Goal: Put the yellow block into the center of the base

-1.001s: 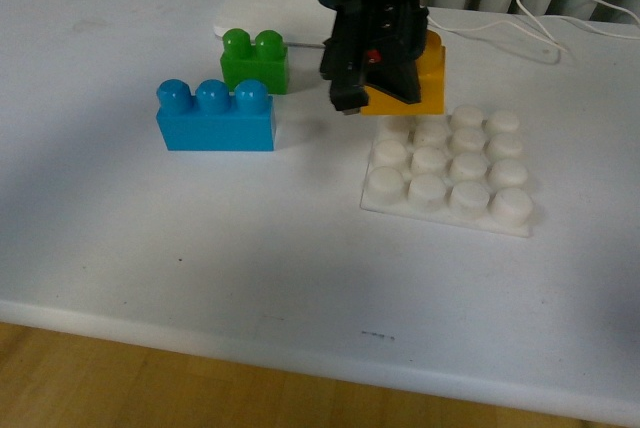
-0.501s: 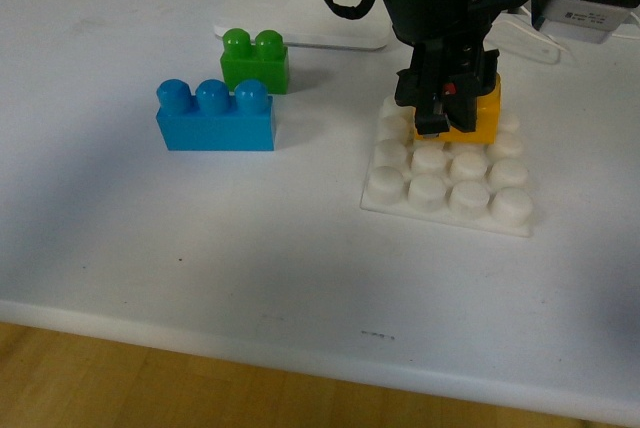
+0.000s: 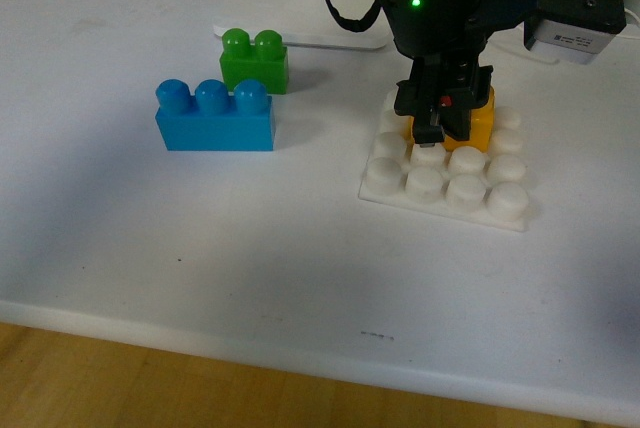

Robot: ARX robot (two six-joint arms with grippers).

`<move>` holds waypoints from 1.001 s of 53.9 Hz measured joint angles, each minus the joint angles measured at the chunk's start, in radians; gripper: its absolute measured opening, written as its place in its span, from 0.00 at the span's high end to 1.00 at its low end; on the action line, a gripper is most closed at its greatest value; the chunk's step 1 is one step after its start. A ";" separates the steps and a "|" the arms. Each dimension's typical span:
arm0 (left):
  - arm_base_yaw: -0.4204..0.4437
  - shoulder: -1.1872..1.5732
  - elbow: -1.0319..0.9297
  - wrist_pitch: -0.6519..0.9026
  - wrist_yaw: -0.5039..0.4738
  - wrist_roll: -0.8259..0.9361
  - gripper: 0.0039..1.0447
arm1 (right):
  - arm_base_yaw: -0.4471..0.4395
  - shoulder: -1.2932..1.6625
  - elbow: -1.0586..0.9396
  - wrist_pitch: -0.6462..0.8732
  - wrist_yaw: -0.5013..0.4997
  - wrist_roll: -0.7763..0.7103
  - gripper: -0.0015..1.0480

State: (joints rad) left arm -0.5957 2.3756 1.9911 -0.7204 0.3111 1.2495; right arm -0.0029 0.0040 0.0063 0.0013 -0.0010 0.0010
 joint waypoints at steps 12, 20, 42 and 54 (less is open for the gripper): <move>-0.003 0.005 0.000 -0.002 -0.005 0.004 0.70 | 0.000 0.000 0.000 0.000 0.000 0.000 0.09; -0.007 0.016 0.001 -0.002 -0.008 0.008 0.70 | 0.000 0.000 0.000 0.000 0.000 0.000 0.09; -0.018 0.032 -0.022 0.021 -0.035 0.019 0.70 | 0.000 0.000 0.000 0.000 0.000 0.000 0.09; -0.020 0.021 -0.054 0.048 -0.037 0.019 0.70 | 0.000 0.000 0.000 0.000 0.000 0.000 0.09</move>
State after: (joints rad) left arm -0.6159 2.3962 1.9369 -0.6727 0.2741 1.2682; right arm -0.0029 0.0040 0.0063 0.0013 -0.0010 0.0006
